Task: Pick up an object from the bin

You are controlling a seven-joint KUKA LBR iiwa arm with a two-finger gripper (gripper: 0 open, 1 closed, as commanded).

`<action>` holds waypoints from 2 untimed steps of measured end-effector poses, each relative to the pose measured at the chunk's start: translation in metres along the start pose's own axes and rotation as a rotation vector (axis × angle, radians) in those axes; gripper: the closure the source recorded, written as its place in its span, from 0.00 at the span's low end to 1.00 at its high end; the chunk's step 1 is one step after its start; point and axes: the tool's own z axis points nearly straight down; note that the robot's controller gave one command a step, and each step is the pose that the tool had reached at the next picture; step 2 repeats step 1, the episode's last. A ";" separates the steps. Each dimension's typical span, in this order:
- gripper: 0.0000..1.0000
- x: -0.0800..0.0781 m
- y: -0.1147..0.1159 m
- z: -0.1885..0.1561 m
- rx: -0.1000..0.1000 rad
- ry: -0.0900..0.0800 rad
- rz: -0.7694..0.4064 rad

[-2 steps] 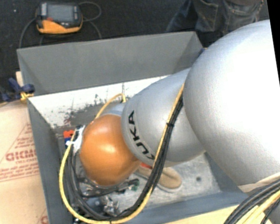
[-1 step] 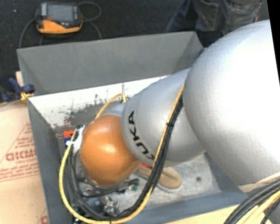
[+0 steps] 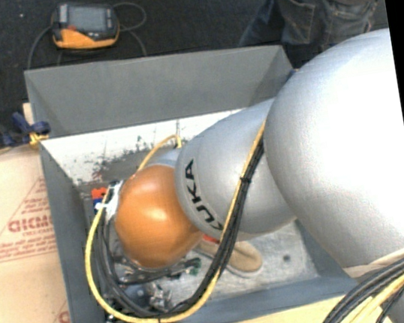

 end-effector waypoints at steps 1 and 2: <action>1.00 0.000 0.000 -0.001 0.000 -0.001 0.000; 1.00 0.000 0.000 -0.001 0.000 -0.001 0.000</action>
Offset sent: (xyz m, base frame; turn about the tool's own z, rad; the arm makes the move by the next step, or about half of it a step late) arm 0.0000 -0.0001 0.0711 0.0000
